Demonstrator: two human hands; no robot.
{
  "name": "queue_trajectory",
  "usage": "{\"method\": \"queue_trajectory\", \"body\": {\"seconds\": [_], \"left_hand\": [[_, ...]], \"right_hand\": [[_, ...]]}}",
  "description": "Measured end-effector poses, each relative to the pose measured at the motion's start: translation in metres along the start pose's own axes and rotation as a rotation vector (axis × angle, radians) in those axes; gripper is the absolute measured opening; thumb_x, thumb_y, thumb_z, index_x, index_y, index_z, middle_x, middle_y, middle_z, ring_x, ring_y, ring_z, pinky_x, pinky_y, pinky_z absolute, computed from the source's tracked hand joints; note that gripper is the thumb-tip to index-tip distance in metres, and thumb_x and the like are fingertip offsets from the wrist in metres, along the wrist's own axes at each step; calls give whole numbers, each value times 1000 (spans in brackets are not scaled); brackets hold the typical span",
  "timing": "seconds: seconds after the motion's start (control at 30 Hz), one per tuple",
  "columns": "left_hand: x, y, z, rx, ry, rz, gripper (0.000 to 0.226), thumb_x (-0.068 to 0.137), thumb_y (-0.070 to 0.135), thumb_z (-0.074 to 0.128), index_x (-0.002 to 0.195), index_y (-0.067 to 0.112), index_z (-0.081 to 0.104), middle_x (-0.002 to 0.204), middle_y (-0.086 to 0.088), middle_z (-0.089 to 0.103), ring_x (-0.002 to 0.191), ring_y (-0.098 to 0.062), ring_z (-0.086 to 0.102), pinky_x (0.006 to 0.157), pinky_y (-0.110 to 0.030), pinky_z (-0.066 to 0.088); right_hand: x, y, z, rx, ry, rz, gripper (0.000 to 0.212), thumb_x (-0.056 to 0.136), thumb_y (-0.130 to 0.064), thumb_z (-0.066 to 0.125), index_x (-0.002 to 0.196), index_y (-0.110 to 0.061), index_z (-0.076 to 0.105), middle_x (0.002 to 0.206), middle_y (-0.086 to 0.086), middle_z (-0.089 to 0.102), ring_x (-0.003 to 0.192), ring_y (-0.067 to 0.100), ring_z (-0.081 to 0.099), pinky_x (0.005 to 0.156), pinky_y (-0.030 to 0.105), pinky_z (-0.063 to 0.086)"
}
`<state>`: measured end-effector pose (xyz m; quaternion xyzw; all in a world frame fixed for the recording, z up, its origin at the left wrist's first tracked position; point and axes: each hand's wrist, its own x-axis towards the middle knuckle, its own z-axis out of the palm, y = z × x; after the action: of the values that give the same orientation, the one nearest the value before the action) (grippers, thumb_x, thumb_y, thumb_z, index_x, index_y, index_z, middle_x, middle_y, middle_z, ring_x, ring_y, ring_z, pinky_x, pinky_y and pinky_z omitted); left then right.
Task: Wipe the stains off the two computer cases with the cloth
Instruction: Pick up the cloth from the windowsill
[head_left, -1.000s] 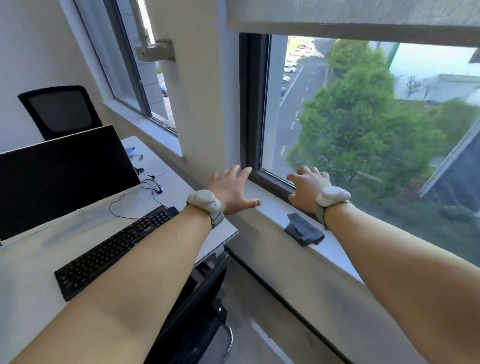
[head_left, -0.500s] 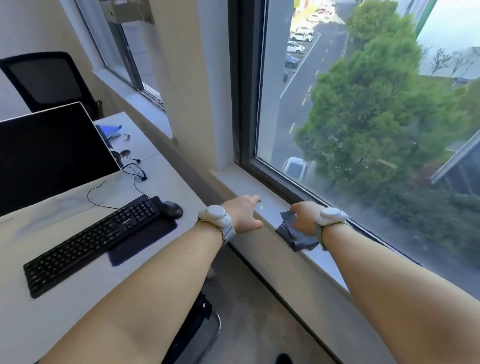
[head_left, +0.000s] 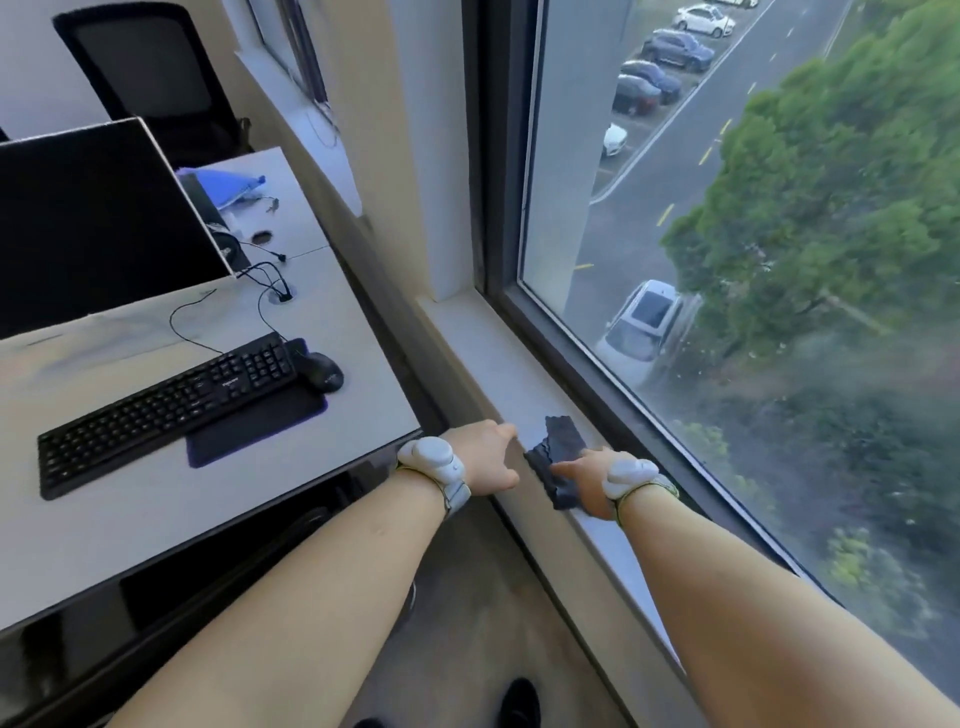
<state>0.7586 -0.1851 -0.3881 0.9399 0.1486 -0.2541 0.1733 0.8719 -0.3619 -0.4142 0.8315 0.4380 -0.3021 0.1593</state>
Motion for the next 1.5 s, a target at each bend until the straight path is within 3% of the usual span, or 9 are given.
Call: {"method": "queue_trajectory", "body": {"seconds": [0.27,0.4,0.5,0.7,0.93,1.03,1.13,1.33,1.5], "left_hand": [[9,9,12,-57,-12,-37,77,87,41,57,155,19,29,137,-8,55,113,-31,62,91,-47,55],[8,11,16,-44,-11,-30,70,89,34,54,153,19,30,134,-8,56,107,-32,63,87,-47,57],[6,9,18,-21,-7,-28,65,91,29,54,151,20,31,131,-9,57,105,-33,63,85,-47,57],[-2,6,10,-26,18,21,73,94,28,57,160,32,25,144,-4,53,124,-26,57,93,-40,53],[-39,8,-28,-136,238,90,78,98,37,62,162,41,18,143,-5,55,126,-28,57,101,-45,51],[-64,1,-47,-184,316,96,34,99,29,57,133,29,59,126,-4,66,113,-27,62,92,-40,52],[-97,-16,-61,-200,394,99,18,98,16,49,87,26,58,93,-3,67,89,-28,62,74,-34,45],[-171,-71,-72,-311,509,104,16,99,20,48,96,15,63,93,-5,68,89,-27,61,80,-36,48],[-247,-116,-76,-570,638,182,13,98,18,51,91,13,60,78,-5,64,77,-27,59,73,-40,50]], "right_hand": [[7,2,9,-73,-19,-96,39,104,-31,51,141,-43,49,128,4,51,119,29,53,75,36,39],[12,3,5,1,-44,-62,25,97,-12,55,119,-16,67,114,6,60,99,29,63,65,34,43],[14,10,-1,115,-38,-29,16,89,-17,53,94,-12,67,91,4,63,77,26,64,65,33,48],[-4,22,-29,363,277,-5,12,82,-21,48,71,-27,47,82,-4,57,75,26,59,61,31,46],[-42,-11,-98,516,420,-64,13,79,-15,59,71,-24,63,73,-5,63,73,20,62,65,34,53],[-60,-35,-120,520,464,-94,12,78,-17,61,70,-24,63,73,-3,64,74,21,62,65,34,54],[-82,-65,-138,519,504,-108,10,79,-18,61,72,-24,65,76,-1,66,74,21,64,64,33,55],[-123,-139,-149,341,593,-50,9,85,-22,61,78,-25,64,79,-5,64,77,20,62,69,34,57],[-159,-222,-155,497,739,-56,9,79,-20,61,71,-20,66,79,-1,66,75,19,61,63,29,50]]}}
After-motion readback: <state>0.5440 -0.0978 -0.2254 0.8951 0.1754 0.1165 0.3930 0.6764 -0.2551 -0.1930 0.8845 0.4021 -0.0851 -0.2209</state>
